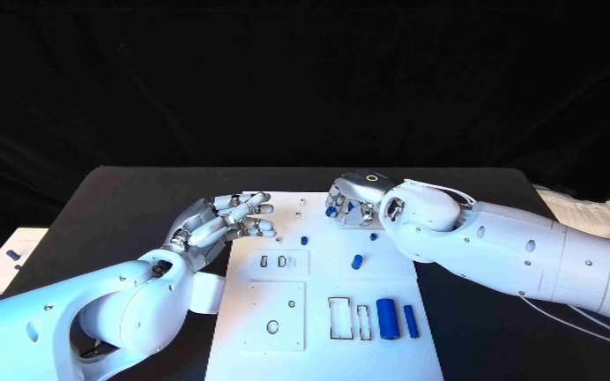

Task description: Assemble the parts on the task board

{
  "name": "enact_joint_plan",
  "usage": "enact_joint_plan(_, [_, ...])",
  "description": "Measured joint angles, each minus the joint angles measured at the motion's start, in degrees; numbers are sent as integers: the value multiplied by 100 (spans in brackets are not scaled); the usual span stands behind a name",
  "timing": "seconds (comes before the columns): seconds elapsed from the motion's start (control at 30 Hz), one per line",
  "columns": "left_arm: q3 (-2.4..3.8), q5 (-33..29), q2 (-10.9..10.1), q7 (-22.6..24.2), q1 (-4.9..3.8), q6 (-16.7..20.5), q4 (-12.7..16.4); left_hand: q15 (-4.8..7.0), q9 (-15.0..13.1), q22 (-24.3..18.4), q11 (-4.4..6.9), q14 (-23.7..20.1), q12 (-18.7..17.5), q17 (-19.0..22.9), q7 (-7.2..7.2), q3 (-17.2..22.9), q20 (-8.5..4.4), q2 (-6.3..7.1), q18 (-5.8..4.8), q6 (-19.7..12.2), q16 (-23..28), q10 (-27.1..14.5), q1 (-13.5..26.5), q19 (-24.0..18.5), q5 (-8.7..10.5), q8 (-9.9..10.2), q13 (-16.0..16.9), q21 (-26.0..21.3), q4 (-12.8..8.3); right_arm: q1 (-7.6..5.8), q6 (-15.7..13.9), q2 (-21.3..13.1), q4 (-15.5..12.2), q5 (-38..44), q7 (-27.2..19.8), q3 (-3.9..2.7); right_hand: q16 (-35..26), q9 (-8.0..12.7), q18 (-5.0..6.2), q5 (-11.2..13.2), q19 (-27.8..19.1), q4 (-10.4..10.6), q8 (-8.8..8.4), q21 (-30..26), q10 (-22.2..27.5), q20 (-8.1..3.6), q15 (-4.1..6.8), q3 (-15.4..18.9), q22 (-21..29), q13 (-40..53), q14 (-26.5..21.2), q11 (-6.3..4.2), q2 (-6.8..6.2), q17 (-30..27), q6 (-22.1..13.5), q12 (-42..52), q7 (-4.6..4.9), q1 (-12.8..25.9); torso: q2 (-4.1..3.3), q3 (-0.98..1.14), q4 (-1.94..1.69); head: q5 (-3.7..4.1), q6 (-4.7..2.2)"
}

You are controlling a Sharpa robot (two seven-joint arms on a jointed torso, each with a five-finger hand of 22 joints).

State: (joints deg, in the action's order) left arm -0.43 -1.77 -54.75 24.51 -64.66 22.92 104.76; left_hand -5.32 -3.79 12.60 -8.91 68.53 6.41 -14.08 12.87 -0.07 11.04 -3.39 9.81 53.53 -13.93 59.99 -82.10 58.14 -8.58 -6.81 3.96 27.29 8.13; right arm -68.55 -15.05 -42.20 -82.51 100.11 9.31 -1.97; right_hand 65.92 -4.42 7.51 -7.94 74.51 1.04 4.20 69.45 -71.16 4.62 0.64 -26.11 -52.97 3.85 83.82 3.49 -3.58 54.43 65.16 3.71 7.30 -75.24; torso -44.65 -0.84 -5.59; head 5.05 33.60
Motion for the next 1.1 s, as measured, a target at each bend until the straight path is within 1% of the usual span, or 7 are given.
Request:
enact_joint_plan(0.2, [0,0,1,-9,0,-2,-8,0,0,6,0,0,0,-8,0,0,0,0,0,0,0,0,0,0,0,0,0,0,-32,-17,-281,206,129,-15,54,0,22,0,0,11,0,0,1,0,0,0,0,0,-9,0,0,0,28,5,1,0,0,-2,-6,-1,1,-5,-24])
enact_joint_plan(0.33, [0,0,2,-13,0,-6,-8,0,0,8,0,0,0,-15,0,8,0,0,0,0,0,0,0,0,0,0,0,0,-40,-33,-395,371,235,-5,104,0,44,0,0,29,0,0,1,23,0,0,0,0,-25,-1,0,0,28,31,1,0,0,-2,-13,-1,-2,-14,-42])
enact_joint_plan(0.47, [0,-1,0,-18,0,-11,-6,0,0,11,0,0,0,-18,0,14,0,0,0,0,0,0,0,0,0,0,0,0,-46,-43,-469,521,386,12,157,0,44,0,0,33,-1,39,1,23,0,0,0,-6,-34,-6,0,0,28,37,1,0,0,-2,-18,-2,-8,-24,-40])
enact_joint_plan(0.6, [0,-1,-7,-23,0,-15,-4,0,0,11,0,0,0,-18,0,14,0,1,0,0,0,0,-1,0,0,0,0,0,-46,-50,-508,664,564,34,199,0,44,0,0,33,-1,40,1,23,0,0,0,-7,-33,-6,0,1,28,37,0,0,0,-2,-22,-3,-9,-43,-24])
enact_joint_plan(0.77, [0,-1,-16,-29,-1,-20,2,0,0,11,0,0,0,-18,0,14,0,23,1,0,0,0,-23,0,0,0,0,21,-46,-50,-515,817,748,62,237,4,77,0,0,52,-1,40,1,23,0,0,-1,-7,-41,-6,0,1,28,59,-1,0,0,-2,-29,-3,-9,-64,-19])
enact_joint_plan(0.87, [0,-1,-20,-32,-1,-23,8,0,0,11,0,0,0,-19,0,14,0,23,0,0,1,0,-23,0,0,0,0,21,-46,-50,-511,895,848,80,262,7,77,0,0,55,-1,40,0,23,0,0,-1,-7,-45,-6,0,1,28,59,-3,0,1,-2,-29,-1,-3,-72,-7])
enact_joint_plan(1.1, [0,-2,-24,-39,-1,-30,15,0,0,17,0,0,0,-26,0,14,0,23,0,0,23,0,-23,0,0,0,0,21,-46,-51,-469,1003,992,99,299,19,77,0,0,66,-1,56,-10,45,1,0,-1,9,-52,-6,0,1,27,75,-11,0,6,-2,-30,1,6,-87,3])
